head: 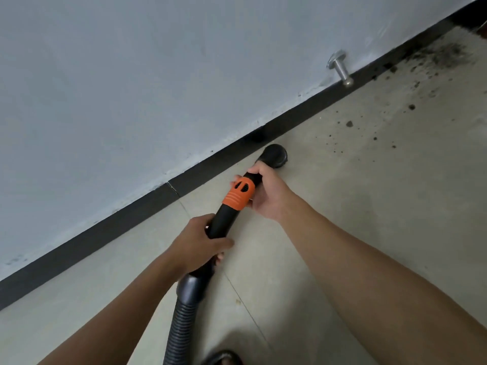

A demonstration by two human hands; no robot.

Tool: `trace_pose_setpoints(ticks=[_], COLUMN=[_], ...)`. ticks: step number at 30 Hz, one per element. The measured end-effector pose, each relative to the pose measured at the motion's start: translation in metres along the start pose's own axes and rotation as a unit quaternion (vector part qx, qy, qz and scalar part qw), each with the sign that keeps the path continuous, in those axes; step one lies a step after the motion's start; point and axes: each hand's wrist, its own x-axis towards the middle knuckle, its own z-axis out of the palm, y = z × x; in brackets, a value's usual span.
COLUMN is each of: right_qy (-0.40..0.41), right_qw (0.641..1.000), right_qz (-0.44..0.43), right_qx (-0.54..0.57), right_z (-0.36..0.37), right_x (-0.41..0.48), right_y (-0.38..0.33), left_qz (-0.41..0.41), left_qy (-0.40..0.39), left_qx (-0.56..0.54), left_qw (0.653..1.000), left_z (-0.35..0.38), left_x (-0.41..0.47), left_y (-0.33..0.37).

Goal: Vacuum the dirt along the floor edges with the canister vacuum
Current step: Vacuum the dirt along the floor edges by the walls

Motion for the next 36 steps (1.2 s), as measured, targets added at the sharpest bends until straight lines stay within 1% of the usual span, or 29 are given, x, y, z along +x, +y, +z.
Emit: trace_pose_setpoints(ticks=[1,3,5,7,9,10,12,14,15,21,23,26,29,31,32,34,36], right_qy=[-0.019,-0.044,-0.067,-0.076,-0.053,-0.03,0.039,0.102,0.119,0.164,0.162,0.13,0.102,0.09,0.094,0.133,0.183], right_qw=[0.999,0.996,0.99,0.987,0.987,0.99,0.994,0.993,0.992,0.986,0.985,0.99,0.984,0.976,0.972,0.958,0.935], right_qz=[0.01,0.032,0.059,0.094,0.121,0.12,0.093,0.05,0.034,-0.027,-0.039,-0.019,0.015,0.016,0.011,-0.006,-0.03], right_qx=[0.028,0.077,0.107,0.11,0.092,0.072,0.031,0.02,0.025,0.026,0.041,0.059,0.148,0.198,0.216,0.256,0.304], right_z=[0.009,0.025,0.037,0.047,0.056,0.06,0.061,0.052,0.045,-0.018,-0.033,-0.033,-0.031,-0.04,-0.047,-0.064,-0.085], right_x=[-0.001,-0.005,-0.01,-0.014,-0.02,-0.022,-0.025,-0.022,-0.019,0.005,0.01,0.004,-0.019,-0.042,-0.055,-0.08,-0.102], right_y=[0.006,0.024,0.049,0.072,0.09,0.096,0.096,0.081,0.067,-0.027,-0.039,-0.029,0.001,0.026,0.038,0.059,0.072], left_qz=[-0.001,0.008,0.008,-0.001,-0.012,-0.009,0.004,0.026,0.04,0.115,0.13,0.132,0.109,0.109,0.113,0.128,0.151], left_qy=[0.006,0.076,0.143,0.181,0.192,0.196,0.198,0.189,0.18,0.108,0.105,0.111,0.072,0.035,0.013,-0.037,-0.082], left_qx=[0.011,0.08,0.159,0.217,0.265,0.284,0.329,0.371,0.38,0.362,0.379,0.416,0.424,0.428,0.429,0.443,0.473], left_qw=[1.0,0.994,0.977,0.959,0.945,0.938,0.923,0.909,0.906,0.919,0.91,0.893,0.896,0.897,0.896,0.887,0.864], left_z=[-0.008,-0.019,-0.023,-0.021,-0.017,-0.015,-0.012,-0.006,-0.001,0.033,0.035,0.026,0.005,-0.002,0.0,0.013,0.033], left_x=[-0.005,-0.017,-0.034,-0.054,-0.068,-0.069,-0.062,-0.044,-0.033,0.036,0.04,0.029,0.011,-0.001,-0.006,-0.014,-0.014], left_y=[-0.006,-0.025,-0.048,-0.069,-0.081,-0.083,-0.077,-0.061,-0.049,0.019,0.023,0.008,-0.017,-0.028,-0.029,-0.026,-0.016])
